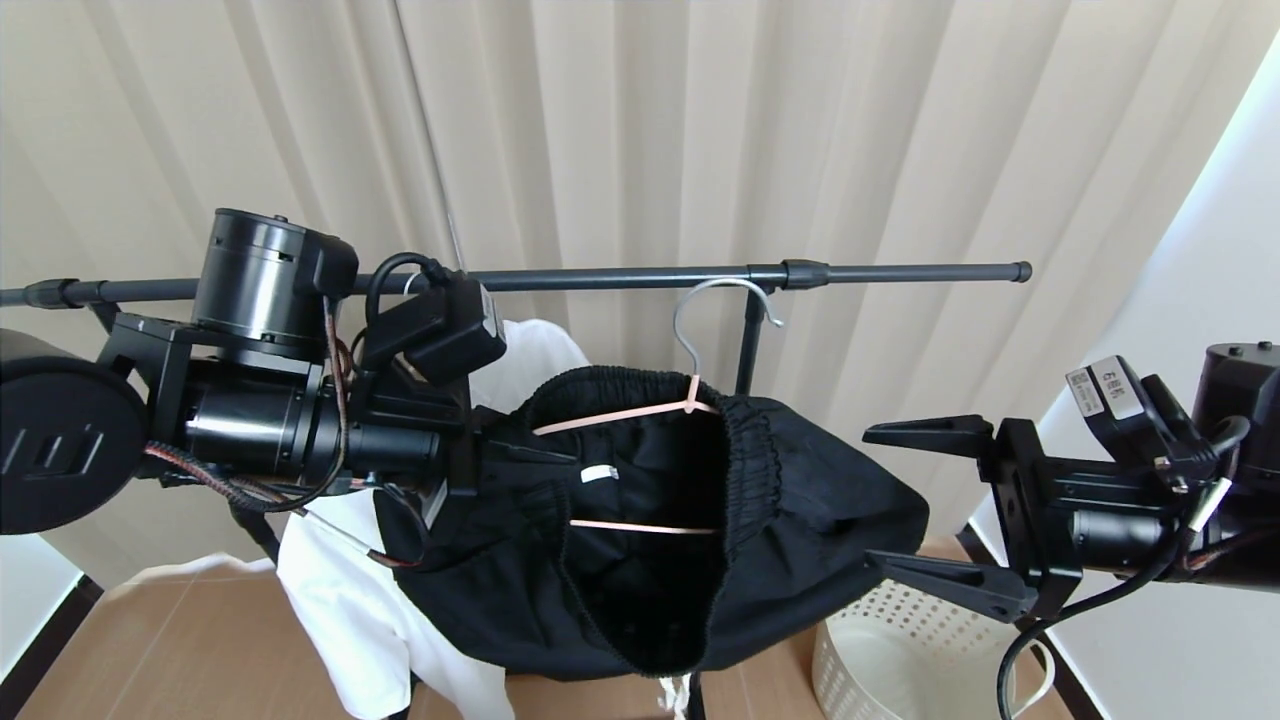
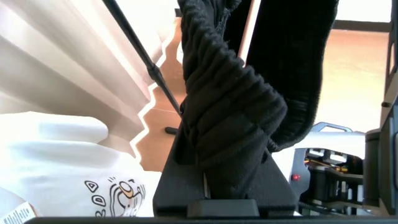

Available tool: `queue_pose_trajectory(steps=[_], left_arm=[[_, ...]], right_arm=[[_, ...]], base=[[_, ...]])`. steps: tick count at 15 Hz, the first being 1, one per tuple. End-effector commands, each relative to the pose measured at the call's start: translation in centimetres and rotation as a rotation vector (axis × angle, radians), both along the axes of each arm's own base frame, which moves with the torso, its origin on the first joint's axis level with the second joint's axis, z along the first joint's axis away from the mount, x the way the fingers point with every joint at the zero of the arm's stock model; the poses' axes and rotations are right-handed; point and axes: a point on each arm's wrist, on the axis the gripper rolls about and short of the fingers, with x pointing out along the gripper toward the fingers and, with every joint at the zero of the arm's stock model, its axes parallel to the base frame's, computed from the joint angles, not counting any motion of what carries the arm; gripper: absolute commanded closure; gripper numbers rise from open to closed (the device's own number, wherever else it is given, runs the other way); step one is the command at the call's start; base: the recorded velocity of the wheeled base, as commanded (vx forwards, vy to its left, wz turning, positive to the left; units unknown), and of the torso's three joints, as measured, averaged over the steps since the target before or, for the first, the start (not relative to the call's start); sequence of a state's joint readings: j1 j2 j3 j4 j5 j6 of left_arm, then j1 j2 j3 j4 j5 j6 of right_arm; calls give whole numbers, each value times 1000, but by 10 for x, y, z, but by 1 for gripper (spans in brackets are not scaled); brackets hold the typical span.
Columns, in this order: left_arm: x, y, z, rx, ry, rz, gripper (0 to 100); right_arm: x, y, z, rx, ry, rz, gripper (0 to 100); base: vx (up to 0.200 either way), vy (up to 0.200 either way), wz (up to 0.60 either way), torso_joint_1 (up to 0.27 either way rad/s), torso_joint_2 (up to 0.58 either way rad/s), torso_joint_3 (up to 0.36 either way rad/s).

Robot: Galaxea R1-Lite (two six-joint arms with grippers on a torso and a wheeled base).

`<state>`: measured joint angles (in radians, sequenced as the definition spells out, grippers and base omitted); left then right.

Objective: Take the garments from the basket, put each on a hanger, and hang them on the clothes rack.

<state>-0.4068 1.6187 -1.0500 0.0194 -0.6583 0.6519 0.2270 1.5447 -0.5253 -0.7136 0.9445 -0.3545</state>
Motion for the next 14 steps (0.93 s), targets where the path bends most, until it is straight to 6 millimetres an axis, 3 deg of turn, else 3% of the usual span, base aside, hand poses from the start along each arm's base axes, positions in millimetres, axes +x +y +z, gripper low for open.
queue_pose_trajectory(steps=[1, 6, 11, 12, 13, 14], left_arm=[[-5, 3, 4, -6, -15, 2, 100], [-8, 9, 6, -11, -13, 21, 100], [-11, 10, 9, -18, -20, 21, 100], [-11, 10, 9, -18, -20, 21, 100], [-14, 10, 12, -36, -3, 31, 100], [-14, 11, 12, -40, 4, 35, 100]], right_arm=[[4, -8, -3, 2, 11, -26, 0], [0, -31, -30, 13, 99, -18, 0], [19, -39, -81, -12, 176, -13, 0], [19, -39, -81, -12, 176, -13, 0], [33, -38, -100, -15, 170, -22, 0], [35, -39, -106, -14, 166, -25, 0]], base=[[0, 0, 0, 0, 0, 0], [0, 0, 0, 0, 0, 0], [0, 0, 0, 0, 0, 0], [0, 0, 0, 0, 0, 0], [0, 0, 0, 0, 0, 0], [0, 0, 0, 0, 0, 0]])
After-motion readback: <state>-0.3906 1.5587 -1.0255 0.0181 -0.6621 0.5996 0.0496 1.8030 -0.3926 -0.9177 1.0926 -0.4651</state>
